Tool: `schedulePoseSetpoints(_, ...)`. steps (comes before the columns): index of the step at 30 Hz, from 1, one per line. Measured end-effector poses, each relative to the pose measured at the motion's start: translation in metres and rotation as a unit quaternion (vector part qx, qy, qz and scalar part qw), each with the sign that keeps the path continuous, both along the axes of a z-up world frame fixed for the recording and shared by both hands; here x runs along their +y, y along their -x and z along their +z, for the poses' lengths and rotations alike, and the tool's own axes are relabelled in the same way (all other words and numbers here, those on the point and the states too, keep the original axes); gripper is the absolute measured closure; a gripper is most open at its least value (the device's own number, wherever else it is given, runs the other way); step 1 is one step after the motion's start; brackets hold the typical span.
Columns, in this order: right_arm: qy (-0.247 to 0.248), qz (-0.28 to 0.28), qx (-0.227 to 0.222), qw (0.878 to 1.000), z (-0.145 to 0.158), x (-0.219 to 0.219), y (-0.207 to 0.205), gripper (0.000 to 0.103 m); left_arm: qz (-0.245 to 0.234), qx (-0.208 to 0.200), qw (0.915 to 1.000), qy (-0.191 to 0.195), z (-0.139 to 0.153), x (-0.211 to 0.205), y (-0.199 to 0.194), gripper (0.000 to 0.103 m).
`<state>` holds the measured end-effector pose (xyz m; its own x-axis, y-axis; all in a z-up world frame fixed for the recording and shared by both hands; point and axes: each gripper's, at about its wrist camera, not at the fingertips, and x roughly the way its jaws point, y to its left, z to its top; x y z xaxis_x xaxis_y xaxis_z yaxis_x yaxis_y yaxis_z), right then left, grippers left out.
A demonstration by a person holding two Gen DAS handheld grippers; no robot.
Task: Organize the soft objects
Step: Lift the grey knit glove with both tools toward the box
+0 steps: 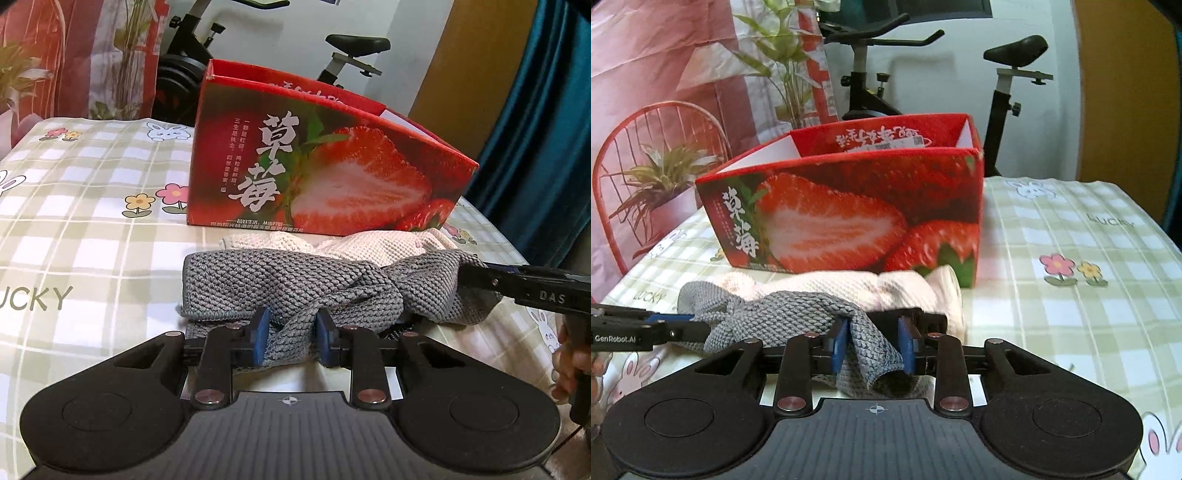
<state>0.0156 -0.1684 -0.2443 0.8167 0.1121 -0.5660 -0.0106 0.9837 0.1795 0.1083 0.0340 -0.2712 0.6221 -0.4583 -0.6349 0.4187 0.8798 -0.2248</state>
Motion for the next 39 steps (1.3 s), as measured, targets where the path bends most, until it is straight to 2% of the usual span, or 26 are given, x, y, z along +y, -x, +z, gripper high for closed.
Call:
schedulePoseSetpoints(2, -0.002, -0.005, 0.001, 1.000, -0.001, 0.000, 0.004, 0.068, 0.001, -0.001, 1.0000, 0.001, -0.001, 0.000, 0.001, 0.074)
schedulePoseSetpoints(4, -0.003, -0.016, 0.004, 1.000, -0.001, 0.000, 0.008, 0.057, 0.001, 0.001, 1.0000, 0.003, -0.002, 0.001, 0.001, 0.073)
schedulePoseSetpoints(11, -0.030, -0.007, 0.029, 0.999, -0.013, 0.000, 0.012, 0.057, 0.003, 0.003, 0.9999, 0.010, -0.005, 0.003, 0.003, 0.073)
schedulePoseSetpoints(14, -0.029, 0.002, 0.039, 0.999, -0.018, 0.005, 0.013, 0.065, 0.002, 0.000, 1.0000, 0.010, -0.005, 0.003, 0.004, 0.072)
schedulePoseSetpoints(15, -0.030, 0.001, 0.037, 0.999, -0.018, 0.005, 0.013, 0.078, 0.003, -0.001, 0.9999, 0.011, -0.005, 0.004, 0.004, 0.070)
schedulePoseSetpoints(16, -0.031, -0.002, 0.036, 0.999, -0.017, 0.004, 0.013, 0.086, 0.004, -0.001, 0.9999, 0.013, -0.005, 0.005, 0.005, 0.068)
schedulePoseSetpoints(17, -0.033, -0.005, 0.034, 0.999, -0.017, 0.002, 0.013, 0.086, 0.005, -0.002, 0.9999, 0.016, -0.004, 0.006, 0.006, 0.063)
schedulePoseSetpoints(20, -0.042, -0.007, 0.023, 0.999, -0.015, -0.002, 0.016, 0.090, 0.032, -0.022, 0.9990, 0.022, 0.001, 0.016, 0.013, 0.036)
schedulePoseSetpoints(24, -0.050, -0.008, 0.017, 0.999, -0.014, -0.006, 0.016, 0.092, 0.065, -0.033, 0.9954, 0.063, 0.008, 0.035, 0.014, 0.024)
schedulePoseSetpoints(26, -0.049, -0.007, 0.014, 0.999, -0.014, -0.005, 0.016, 0.092, 0.068, -0.025, 0.9951, 0.067, 0.006, 0.038, 0.013, 0.021)
schedulePoseSetpoints(31, -0.054, -0.009, 0.012, 0.998, -0.014, -0.007, 0.017, 0.092, 0.063, -0.010, 0.9961, 0.060, 0.002, 0.033, 0.008, 0.021)
schedulePoseSetpoints(39, -0.059, -0.010, 0.012, 0.998, -0.015, -0.007, 0.016, 0.092, 0.070, 0.013, 0.9947, 0.075, -0.001, 0.040, 0.007, 0.020)
